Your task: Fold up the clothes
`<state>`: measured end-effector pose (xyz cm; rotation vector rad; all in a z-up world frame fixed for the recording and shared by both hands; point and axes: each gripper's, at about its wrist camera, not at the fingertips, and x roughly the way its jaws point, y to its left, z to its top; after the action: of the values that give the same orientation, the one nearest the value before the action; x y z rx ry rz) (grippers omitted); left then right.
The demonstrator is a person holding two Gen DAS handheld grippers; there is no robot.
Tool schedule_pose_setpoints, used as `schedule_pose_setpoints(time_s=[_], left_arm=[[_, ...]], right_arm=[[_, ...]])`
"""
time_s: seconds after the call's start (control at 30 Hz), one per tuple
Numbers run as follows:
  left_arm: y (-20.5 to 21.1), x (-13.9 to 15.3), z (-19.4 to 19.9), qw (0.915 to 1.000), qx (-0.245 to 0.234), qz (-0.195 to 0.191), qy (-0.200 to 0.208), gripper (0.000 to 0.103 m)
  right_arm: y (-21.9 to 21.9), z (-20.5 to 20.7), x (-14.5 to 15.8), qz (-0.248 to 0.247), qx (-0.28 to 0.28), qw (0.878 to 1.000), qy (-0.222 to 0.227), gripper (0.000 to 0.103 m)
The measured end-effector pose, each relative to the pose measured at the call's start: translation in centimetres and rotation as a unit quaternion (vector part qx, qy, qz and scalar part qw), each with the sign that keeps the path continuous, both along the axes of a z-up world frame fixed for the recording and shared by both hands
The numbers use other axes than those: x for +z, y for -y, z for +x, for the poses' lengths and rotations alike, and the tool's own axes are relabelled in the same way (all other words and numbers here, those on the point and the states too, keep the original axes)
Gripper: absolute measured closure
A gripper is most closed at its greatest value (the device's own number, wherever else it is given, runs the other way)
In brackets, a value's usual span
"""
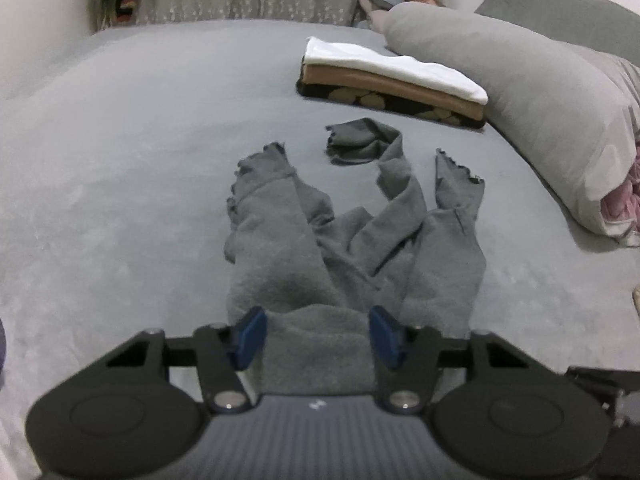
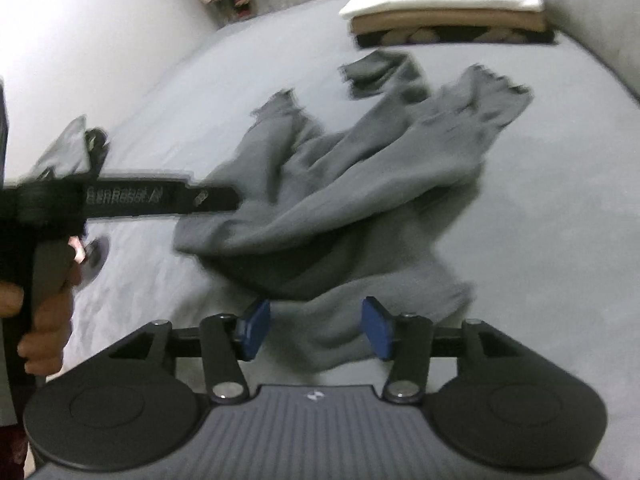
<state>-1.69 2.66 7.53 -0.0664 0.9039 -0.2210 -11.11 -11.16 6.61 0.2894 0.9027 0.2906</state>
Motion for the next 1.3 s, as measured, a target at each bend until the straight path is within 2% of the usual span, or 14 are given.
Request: schedule_pose_setpoints(time_s=[0.07, 0.23, 0.4, 0.63, 0.8, 0.83, 0.87, 0.9, 0.93, 0.97, 1.2, 1.3], left_arm=[[0.0, 0.0, 0.2, 0.9999, -0.005, -0.009, -0.004, 0.044], [0.8, 0.2, 0.4, 0.9993, -0.037, -0.007, -0.003, 0.020], [-0.3, -0.4, 0.2, 0.9998, -0.018, 0.000, -0.004, 0.020], [-3.5, -1.6, 0.9, 0.9992, 0.028, -0.014, -0.024, 0.020], [-4.0, -2.3, 1.3, 0.9987, 0.032, -0.026, -0.031, 0.020], [-4.0, -2.4, 1.4, 0.9985, 0.032, -0.028, -0.033, 0.020], [-4.0, -2.5, 1.4, 0.9985, 0.032, -0.029, -0.034, 0.020], [-4.1, -2.6, 1.4, 0.9985, 0.031, -0.030, -0.034, 0.020], [-4.1, -2.6, 1.4, 0.9985, 0.031, -0.031, -0.034, 0.020], [-4.2, -2.7, 1.3, 0.9985, 0.030, -0.031, -0.034, 0.020], [-4.8, -2.8, 1.0, 0.9977, 0.035, -0.045, -0.038, 0.020], [-5.1, -2.9, 0.7, 0.9971, 0.037, -0.052, -0.042, 0.020]], right_arm=[[1.1, 0.5, -0.1, 0.001, -0.018, 1.000, -0.002, 0.048], [2.8, 1.3, 0.0, 0.003, -0.048, 0.999, -0.005, 0.047], [3.5, 2.5, 0.0, 0.009, -0.058, 0.998, -0.002, 0.047], [3.2, 4.9, -0.1, 0.031, -0.059, 0.998, -0.005, 0.047], [2.4, 6.3, -0.8, 0.047, -0.059, 0.997, -0.012, 0.048], [2.2, 6.5, -0.9, 0.049, -0.056, 0.997, -0.014, 0.056], [2.1, 6.6, -1.0, 0.051, -0.053, 0.997, -0.016, 0.078], [1.9, 6.7, -1.1, 0.054, -0.049, 0.997, -0.017, 0.090], [1.8, 6.6, -1.1, 0.057, -0.043, 0.997, -0.017, 0.100], [1.7, 6.5, -1.0, 0.059, -0.037, 0.997, -0.016, 0.103], [1.8, 5.1, 0.4, 0.040, -0.031, 0.999, -0.001, 0.102], [2.4, 5.4, 0.6, 0.036, -0.050, 0.998, -0.006, 0.086]])
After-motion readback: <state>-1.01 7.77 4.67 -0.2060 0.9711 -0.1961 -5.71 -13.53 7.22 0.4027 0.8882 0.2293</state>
